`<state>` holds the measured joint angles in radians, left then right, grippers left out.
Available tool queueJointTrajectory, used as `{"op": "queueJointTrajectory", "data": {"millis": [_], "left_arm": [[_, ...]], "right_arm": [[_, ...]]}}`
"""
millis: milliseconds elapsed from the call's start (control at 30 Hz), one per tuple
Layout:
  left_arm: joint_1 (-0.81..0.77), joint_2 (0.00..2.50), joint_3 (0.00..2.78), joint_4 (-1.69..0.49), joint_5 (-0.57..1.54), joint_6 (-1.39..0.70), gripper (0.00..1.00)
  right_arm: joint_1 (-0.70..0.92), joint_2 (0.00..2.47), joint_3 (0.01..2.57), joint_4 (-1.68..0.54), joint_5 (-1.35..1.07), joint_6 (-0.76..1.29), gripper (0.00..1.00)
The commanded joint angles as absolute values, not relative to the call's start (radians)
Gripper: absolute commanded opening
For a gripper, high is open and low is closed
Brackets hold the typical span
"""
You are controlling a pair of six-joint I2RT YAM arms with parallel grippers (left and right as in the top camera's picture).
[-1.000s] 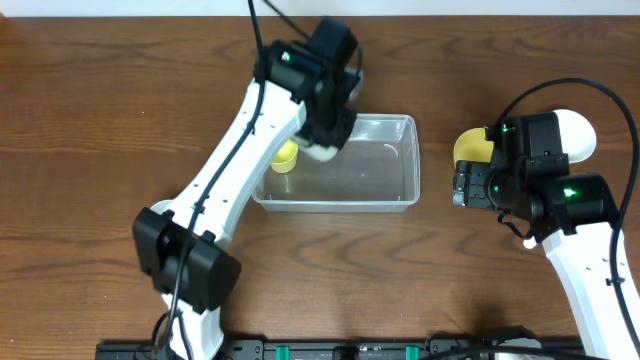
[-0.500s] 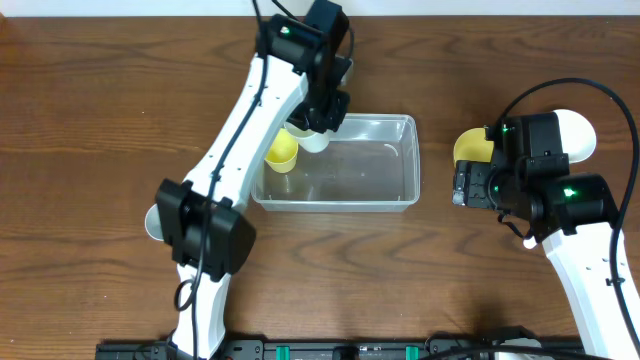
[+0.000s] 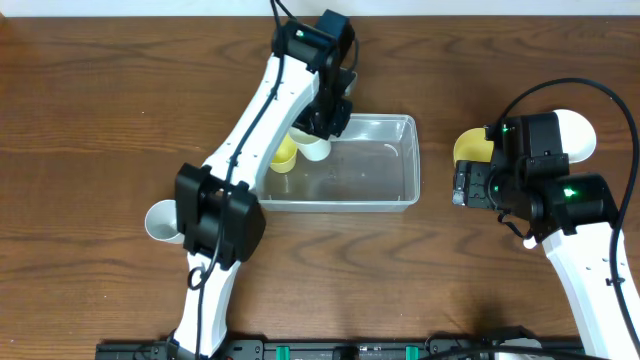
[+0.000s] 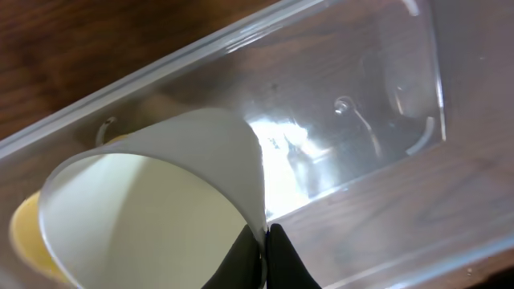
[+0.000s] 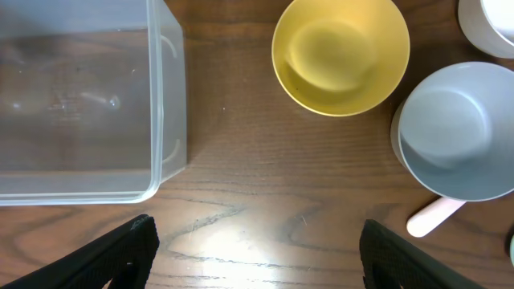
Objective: Pack container
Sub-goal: 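Carry the white cup into the container beside the yellow cup, then release the white cup and move left gripper to blue cup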
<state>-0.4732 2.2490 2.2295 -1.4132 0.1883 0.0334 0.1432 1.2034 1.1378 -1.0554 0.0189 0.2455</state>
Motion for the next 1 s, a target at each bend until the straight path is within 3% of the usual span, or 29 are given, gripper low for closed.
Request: {"op": "queueJointTrajectory", "data": {"millis": [0, 367, 433, 500, 567, 967], "left_arm": [[-0.476, 2.285, 2.228, -1.409, 0.191, 0.057, 0.06], [-0.476, 2.334, 2.227, -1.388, 0.191, 0.097, 0.06], [-0.476, 2.334, 2.228, -1.386, 0.191, 0.097, 0.11], [-0.476, 2.334, 2.227, -1.387, 0.191, 0.097, 0.26], [-0.476, 2.334, 2.227, -1.387, 0.191, 0.097, 0.33], [-0.476, 2.332, 2.228, -1.388, 0.190, 0.097, 0.34]], "right_arm": [[0.138, 1.205, 1.147, -1.056, 0.025, 0.258, 0.82], [0.138, 1.205, 1.147, -1.056, 0.026, 0.258, 0.82], [0.138, 1.205, 1.147, -1.056, 0.026, 0.258, 0.82], [0.138, 1.205, 1.147, -1.056, 0.026, 0.258, 0.82], [0.138, 1.205, 1.147, -1.056, 0.026, 0.258, 0.82], [0.138, 1.205, 1.147, -1.055, 0.026, 0.258, 0.82]]}}
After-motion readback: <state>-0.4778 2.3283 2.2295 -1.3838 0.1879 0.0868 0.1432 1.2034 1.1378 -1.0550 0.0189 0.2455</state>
